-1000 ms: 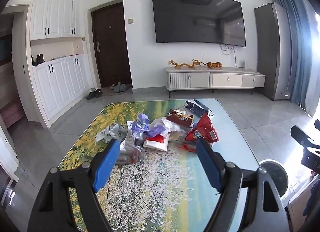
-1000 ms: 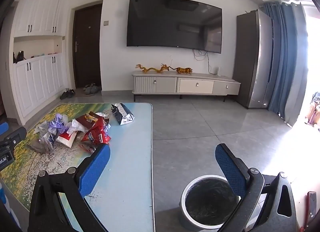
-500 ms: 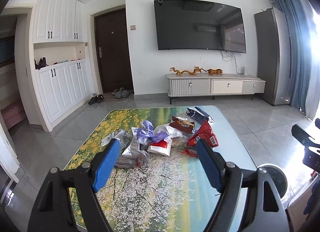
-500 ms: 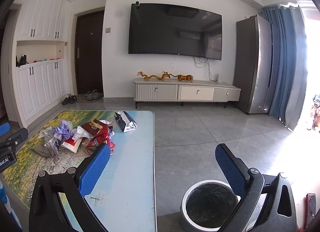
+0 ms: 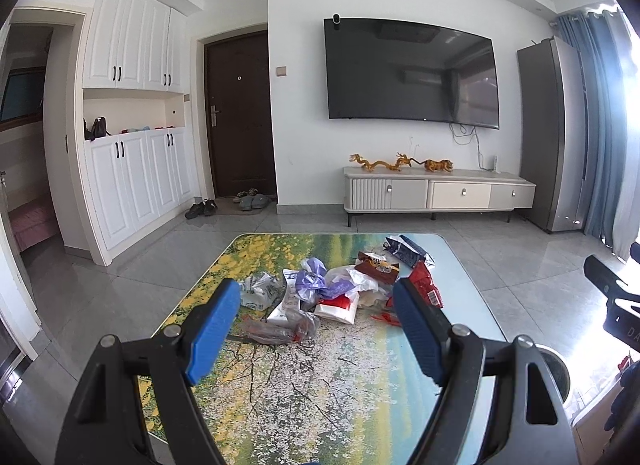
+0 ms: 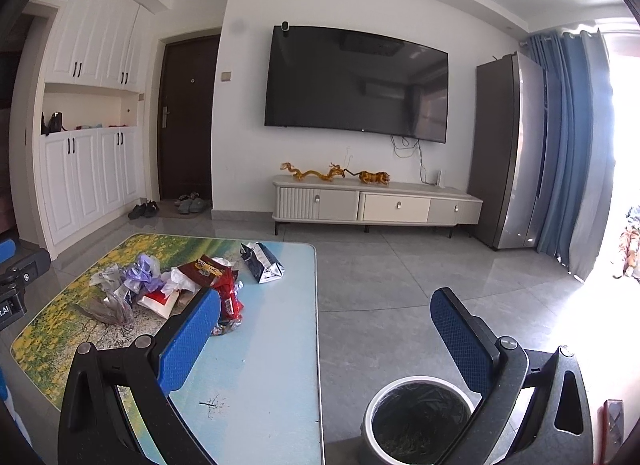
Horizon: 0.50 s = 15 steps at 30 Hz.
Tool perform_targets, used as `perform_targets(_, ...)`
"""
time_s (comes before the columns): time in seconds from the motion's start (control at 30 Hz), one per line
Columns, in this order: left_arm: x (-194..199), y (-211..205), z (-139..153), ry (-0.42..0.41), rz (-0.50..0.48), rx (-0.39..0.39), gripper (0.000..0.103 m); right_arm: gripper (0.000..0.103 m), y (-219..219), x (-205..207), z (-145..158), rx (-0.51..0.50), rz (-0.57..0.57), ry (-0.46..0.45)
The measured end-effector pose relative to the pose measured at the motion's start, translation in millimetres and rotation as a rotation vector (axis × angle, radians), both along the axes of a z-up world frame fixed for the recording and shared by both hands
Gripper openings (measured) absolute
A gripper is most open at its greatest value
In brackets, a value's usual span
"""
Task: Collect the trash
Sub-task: 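Approach the trash pile on the table with both tools open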
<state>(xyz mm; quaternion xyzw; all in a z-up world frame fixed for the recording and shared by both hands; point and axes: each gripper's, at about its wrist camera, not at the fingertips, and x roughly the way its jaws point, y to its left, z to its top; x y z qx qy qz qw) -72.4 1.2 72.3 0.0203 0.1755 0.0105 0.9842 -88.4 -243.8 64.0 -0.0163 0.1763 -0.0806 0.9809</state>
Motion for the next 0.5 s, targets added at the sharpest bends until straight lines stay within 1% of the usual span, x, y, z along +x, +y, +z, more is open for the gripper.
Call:
perform_targets(0.33,-4.3,3.2,3.6,-0.016,0.002,-0.001,0.078,0.103,-6.1,-8.7,6.4,0.013,-0.018,-0.033)
perform_targets(0.5,3.5,2.5,-1.1,0.002,0.003,0.001,0.078,0.103,-12.2,-0.7,0.6,0.032,-0.015,-0.011)
